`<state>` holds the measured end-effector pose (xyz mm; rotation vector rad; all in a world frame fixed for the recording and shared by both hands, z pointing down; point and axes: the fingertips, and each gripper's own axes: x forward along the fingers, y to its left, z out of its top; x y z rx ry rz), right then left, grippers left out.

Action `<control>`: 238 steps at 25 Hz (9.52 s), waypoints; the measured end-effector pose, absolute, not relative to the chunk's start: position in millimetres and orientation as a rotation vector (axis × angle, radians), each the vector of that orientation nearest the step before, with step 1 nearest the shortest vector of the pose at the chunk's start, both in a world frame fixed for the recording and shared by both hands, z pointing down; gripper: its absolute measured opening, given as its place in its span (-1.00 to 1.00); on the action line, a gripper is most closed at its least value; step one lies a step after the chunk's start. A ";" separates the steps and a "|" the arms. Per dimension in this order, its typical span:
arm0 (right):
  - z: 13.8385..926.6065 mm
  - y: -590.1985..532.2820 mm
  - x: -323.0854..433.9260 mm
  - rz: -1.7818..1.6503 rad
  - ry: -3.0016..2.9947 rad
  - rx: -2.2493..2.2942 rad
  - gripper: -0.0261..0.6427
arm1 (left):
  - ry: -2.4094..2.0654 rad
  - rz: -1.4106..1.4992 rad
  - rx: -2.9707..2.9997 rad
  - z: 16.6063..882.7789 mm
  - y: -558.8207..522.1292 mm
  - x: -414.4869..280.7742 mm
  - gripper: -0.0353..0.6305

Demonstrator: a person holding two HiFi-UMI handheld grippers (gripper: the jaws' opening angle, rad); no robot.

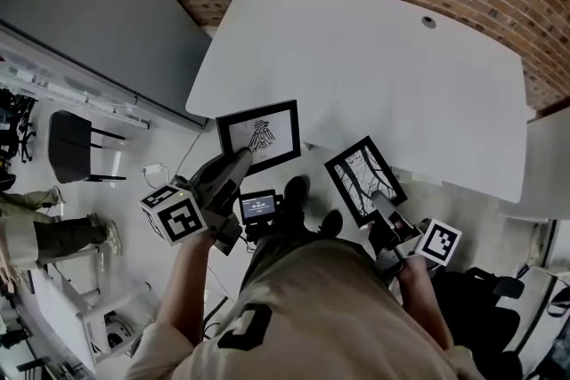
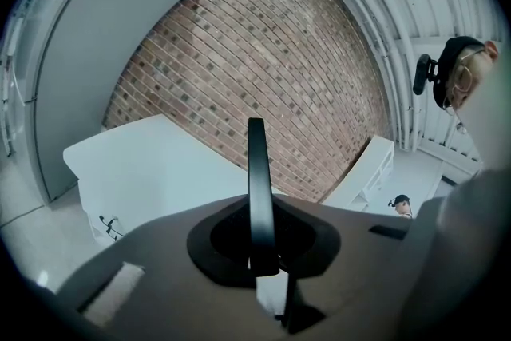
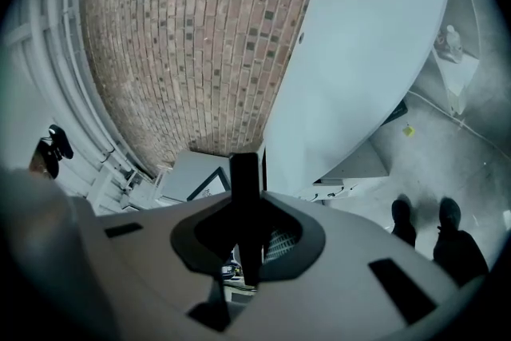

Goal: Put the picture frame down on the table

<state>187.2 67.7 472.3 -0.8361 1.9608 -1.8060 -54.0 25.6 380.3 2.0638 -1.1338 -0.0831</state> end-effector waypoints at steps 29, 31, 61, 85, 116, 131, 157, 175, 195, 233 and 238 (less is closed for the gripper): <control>450.8 -36.6 79.0 -1.698 1.967 -1.056 -0.84 | -0.881 -0.133 2.171 392.2 -128.3 -139.0 -0.82; 451.0 -38.8 74.8 -1.697 1.961 -1.064 -0.84 | -0.869 -0.146 2.177 390.0 -133.5 -141.5 -0.82; 478.3 -112.3 84.8 -1.872 1.921 -0.990 -0.84 | -0.928 -0.008 2.141 413.9 -250.2 -103.7 -0.82; 488.7 -113.2 103.4 -1.912 1.861 -0.990 -0.84 | -0.841 0.179 1.909 544.7 -293.9 -83.7 -0.82; 485.8 -112.8 106.9 -1.896 1.889 -1.026 -0.84 | -1.054 0.475 1.903 601.3 -326.2 -113.7 -0.54; 488.3 -114.8 102.3 -1.909 1.897 -1.008 -0.84 | -1.172 0.694 1.899 629.9 -333.1 -136.2 -0.28; 483.5 -111.8 95.8 -1.887 1.895 -1.020 -0.84 | -1.253 0.897 1.907 647.6 -327.2 -141.6 -0.25; 475.2 -91.9 97.1 -1.841 1.904 -1.019 -0.84 | -1.305 0.606 2.017 575.4 -305.6 -157.6 -0.21; 468.3 -82.6 68.6 -1.812 1.935 -0.986 -0.84 | -1.143 0.312 2.197 486.9 -174.6 -152.9 -0.83; 460.6 -13.1 60.7 -1.663 1.821 -1.161 -0.84 | -0.909 0.411 2.229 514.8 -107.1 -141.2 -0.84; 458.7 -6.8 71.5 -1.646 1.806 -1.130 -0.84 | -0.900 0.380 2.229 504.9 -100.1 -126.2 -0.84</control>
